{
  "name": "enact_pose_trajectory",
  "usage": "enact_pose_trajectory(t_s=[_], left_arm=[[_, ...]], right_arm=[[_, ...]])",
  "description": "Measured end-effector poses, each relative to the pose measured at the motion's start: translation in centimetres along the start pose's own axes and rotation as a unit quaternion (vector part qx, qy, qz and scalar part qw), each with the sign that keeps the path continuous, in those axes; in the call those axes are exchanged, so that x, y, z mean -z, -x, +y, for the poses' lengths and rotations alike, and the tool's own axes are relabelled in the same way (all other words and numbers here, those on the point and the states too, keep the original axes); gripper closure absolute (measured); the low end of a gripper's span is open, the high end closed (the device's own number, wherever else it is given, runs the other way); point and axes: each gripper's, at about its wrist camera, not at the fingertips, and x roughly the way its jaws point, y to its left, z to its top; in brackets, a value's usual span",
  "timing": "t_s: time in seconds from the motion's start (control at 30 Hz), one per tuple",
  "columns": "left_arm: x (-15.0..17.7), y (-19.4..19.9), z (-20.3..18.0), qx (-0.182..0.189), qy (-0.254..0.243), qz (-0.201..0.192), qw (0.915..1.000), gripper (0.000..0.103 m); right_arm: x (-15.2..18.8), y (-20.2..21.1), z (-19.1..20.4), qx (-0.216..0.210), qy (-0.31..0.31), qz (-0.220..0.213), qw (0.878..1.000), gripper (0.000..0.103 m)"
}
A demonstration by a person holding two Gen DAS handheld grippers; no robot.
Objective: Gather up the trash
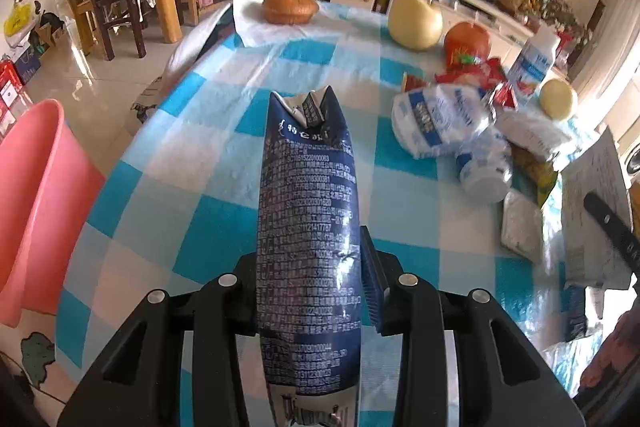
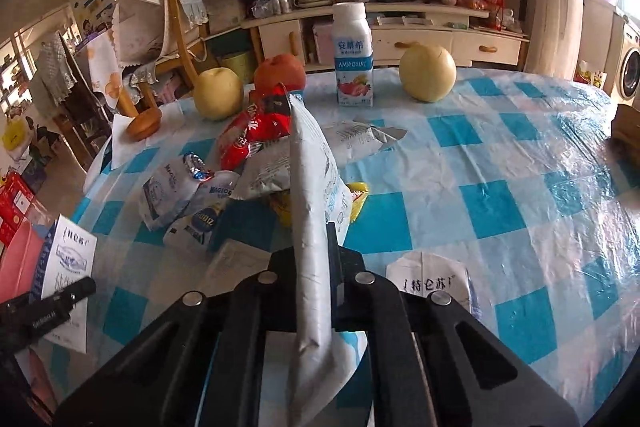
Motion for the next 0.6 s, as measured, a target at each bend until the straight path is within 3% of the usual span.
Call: enact_pose_trajectory(t_s=[0.3, 0.43, 0.6], left_arm=[[-1.0, 3.0, 2.2, 0.006, 0.042, -0.054, 0.9977, 0.064], [-1.5, 5.2, 4.0, -0.003, 0.07, -0.087, 0.9937, 0.064], [-2.1, 7.8, 8.4, -0.038, 0.127, -0.131, 0.9826, 0.064]], right_arm=[[-0.2, 3.3, 1.6, -0.035, 0.008, -0.027, 0.999, 0.094], [-0.9, 4.6, 4.1, -0.082, 0.015, -0.032, 0.996, 0.094], [-1.9, 5.5, 9.6, -0.173, 0.038, -0.021, 0.984, 0.094]])
